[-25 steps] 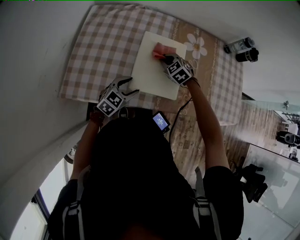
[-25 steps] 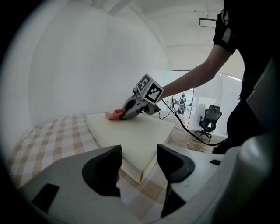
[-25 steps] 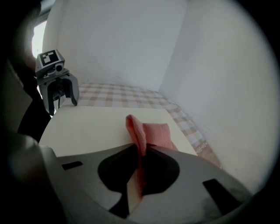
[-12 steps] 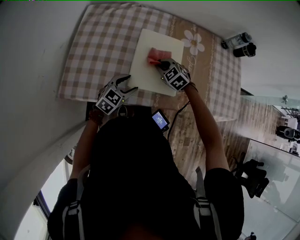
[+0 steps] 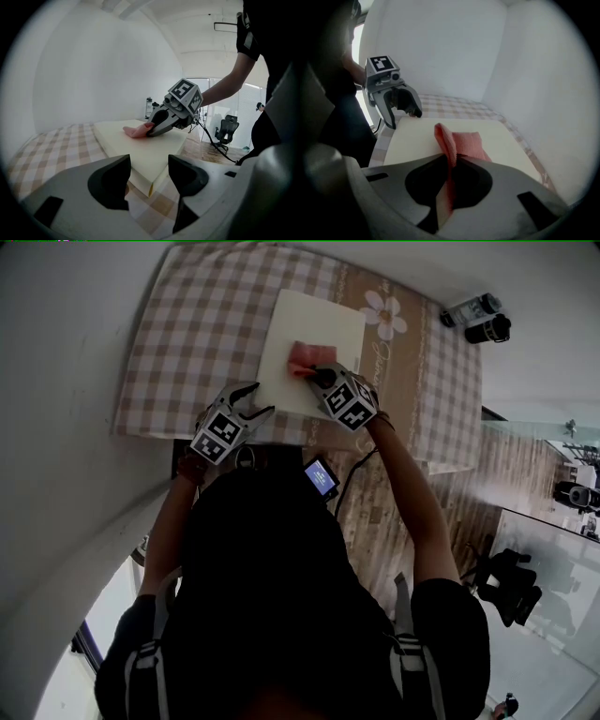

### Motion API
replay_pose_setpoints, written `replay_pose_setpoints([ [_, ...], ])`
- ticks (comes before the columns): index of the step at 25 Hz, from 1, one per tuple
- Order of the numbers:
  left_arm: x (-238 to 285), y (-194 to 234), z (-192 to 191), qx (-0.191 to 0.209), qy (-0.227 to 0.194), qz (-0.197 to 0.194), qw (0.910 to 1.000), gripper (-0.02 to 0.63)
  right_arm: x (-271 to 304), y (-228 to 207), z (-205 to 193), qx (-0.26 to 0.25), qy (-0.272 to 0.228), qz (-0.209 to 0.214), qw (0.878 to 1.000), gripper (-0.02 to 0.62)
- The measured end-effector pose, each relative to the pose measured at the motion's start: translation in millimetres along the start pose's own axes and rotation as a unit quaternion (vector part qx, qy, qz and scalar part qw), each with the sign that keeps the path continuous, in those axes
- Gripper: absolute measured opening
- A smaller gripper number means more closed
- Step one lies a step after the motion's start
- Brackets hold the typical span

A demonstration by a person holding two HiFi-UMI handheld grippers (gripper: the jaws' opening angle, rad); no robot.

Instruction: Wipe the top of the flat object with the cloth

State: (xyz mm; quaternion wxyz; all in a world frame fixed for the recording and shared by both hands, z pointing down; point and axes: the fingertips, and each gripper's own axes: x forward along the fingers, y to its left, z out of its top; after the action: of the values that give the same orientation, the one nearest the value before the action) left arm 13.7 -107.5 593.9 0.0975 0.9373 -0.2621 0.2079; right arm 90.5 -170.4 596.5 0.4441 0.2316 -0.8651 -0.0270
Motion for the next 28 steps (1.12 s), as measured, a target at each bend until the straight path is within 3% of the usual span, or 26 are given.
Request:
replay_pose_setpoints([
  [20,-1,-3,0,0.005,0.005,0.005,1.0,0.268,-28,74,3,-0.008,-0.022,0.032,0.999,0.017],
  [28,-5,-8,-3,0.005,0.005,0.009,0.9999,0.269,-39,103,6,0.011,-0.047,0.041,0.998,0.017],
])
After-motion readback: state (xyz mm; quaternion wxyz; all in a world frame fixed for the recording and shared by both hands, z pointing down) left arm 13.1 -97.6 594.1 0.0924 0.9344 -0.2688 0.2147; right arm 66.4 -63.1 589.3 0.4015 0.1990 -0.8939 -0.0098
